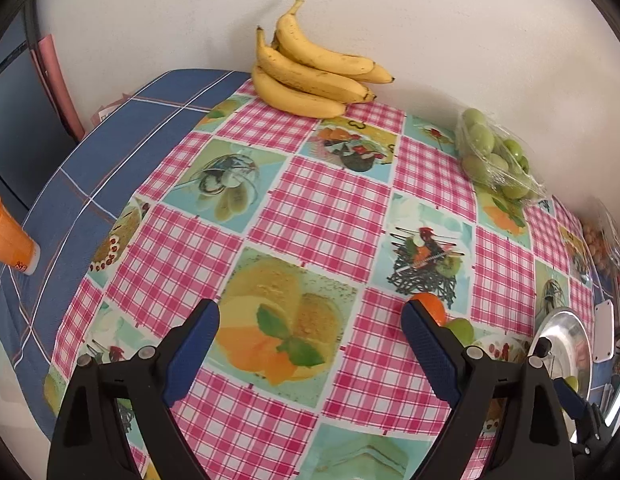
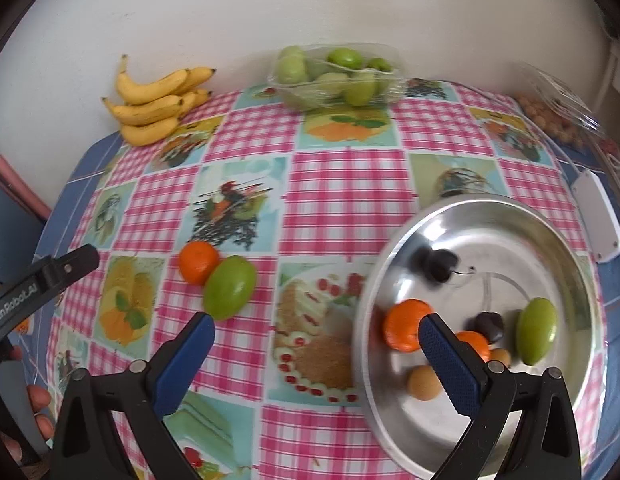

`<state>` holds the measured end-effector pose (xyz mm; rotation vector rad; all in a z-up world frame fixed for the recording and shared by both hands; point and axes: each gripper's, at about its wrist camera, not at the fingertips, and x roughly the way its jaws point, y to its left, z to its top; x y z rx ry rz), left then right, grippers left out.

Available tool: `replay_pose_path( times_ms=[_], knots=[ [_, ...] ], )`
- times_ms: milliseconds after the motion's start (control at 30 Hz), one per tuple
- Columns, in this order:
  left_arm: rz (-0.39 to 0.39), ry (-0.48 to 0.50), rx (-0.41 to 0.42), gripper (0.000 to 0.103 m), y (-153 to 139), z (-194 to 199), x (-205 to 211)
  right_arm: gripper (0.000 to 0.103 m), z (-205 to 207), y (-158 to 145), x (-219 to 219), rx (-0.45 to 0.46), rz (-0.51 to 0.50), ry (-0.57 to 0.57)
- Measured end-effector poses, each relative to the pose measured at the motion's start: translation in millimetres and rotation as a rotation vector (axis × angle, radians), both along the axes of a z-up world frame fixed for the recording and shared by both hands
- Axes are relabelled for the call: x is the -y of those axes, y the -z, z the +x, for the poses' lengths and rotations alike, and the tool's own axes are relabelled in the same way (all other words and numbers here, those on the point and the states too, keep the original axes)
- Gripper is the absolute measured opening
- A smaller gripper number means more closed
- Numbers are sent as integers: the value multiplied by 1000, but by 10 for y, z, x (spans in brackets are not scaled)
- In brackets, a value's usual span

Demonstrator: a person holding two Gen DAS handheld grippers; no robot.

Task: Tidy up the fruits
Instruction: 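Withdraw both open tools from the plate toward the tangerine and green pear, then grasp the green pear with the right tool while the left tool closes on the tangerine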

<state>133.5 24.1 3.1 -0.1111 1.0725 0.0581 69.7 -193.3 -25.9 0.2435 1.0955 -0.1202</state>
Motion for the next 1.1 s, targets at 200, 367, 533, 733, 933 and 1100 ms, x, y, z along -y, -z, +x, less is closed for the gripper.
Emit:
replay_pose_path(
  times_ms=[200, 367, 533, 733, 933, 1100],
  knots=[
    [-27, -73, -14, 92, 17, 39, -248, 103, 79, 37, -221, 18, 48, -53],
    [-32, -87, -41, 92, 91, 71, -301, 103, 144, 84, -339, 20, 79, -87],
    [-36, -66, -70, 92, 176, 129, -225, 103, 201, 165, -357, 7, 86, -80],
    [-33, -53, -113, 92, 320, 194, -152, 103, 266, 304, -342, -38, 90, -68],
    [-45, -50, -166, 92, 500, 277, -115, 103, 333, 369, -358, -56, 101, -69],
    [-38, -42, -194, 92, 603, 302, -88, 103, 381, 441, -409, -68, 107, -88]
  ],
)
